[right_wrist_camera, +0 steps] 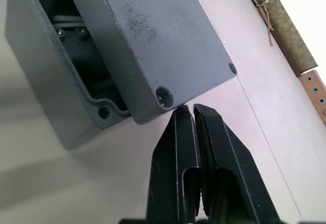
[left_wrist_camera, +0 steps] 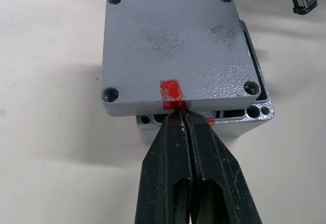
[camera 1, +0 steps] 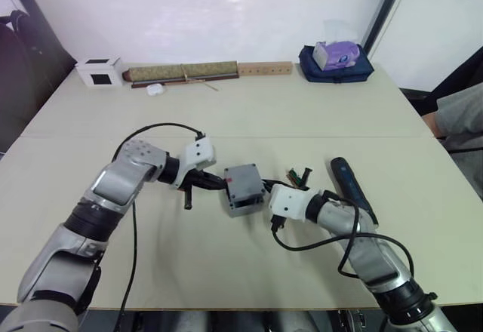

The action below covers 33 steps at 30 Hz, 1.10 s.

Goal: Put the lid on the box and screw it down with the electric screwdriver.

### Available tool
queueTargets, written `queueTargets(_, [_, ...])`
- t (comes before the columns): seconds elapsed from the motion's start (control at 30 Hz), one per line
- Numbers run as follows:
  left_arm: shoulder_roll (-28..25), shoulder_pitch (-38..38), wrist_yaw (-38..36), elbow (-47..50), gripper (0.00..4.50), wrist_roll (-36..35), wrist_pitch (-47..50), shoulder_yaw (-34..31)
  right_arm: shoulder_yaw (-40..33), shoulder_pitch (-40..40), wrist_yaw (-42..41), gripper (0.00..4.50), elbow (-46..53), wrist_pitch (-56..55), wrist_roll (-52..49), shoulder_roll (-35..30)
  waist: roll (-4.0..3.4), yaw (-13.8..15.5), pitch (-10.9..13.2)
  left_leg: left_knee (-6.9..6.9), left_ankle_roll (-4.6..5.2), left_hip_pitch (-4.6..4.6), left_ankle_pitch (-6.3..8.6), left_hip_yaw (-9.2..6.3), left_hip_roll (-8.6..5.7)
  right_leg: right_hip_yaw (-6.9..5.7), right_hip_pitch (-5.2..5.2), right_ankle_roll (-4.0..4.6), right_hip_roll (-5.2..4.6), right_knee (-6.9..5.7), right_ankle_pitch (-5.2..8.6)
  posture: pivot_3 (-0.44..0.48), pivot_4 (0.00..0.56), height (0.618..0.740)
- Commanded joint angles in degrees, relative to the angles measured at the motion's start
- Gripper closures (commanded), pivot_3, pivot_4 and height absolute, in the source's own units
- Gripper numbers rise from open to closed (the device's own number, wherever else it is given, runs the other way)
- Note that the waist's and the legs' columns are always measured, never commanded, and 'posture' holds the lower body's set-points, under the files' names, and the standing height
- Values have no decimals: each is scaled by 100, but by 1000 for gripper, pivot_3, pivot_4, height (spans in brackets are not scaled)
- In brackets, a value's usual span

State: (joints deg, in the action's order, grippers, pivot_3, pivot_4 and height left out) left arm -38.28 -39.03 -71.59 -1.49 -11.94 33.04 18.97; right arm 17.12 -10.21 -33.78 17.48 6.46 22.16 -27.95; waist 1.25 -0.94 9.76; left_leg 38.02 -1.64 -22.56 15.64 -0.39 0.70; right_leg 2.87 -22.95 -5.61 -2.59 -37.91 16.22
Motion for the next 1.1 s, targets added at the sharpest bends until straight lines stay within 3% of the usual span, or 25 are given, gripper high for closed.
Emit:
queueTargets(0.03, [-34, -3, -81, 299, 4500, -100, 8, -73, 13, 80, -101, 4405, 478, -110, -167, 3, 0, 1, 0, 0, 0, 0, 0, 0, 0, 0, 0, 0, 0, 0, 0, 0, 150, 740])
queueTargets(0.8, [-197, -7, -147, 430, 4500, -311, 344, -248, -26, 149, -198, 4405, 406, -178, 112, -306, 0, -3, 0, 0, 0, 1, 0, -1, 1, 0, 0, 0, 2, 0, 0, 0, 150, 740])
queueTargets(1.1, [-267, -46, -142, 368, 4500, -663, 738, -564, -492, 319, -50, 4405, 581, -277, 160, -689, 1, 2, 1, 0, 0, 0, 0, 1, 0, 0, 0, 0, 0, 0, 0, 0, 150, 740])
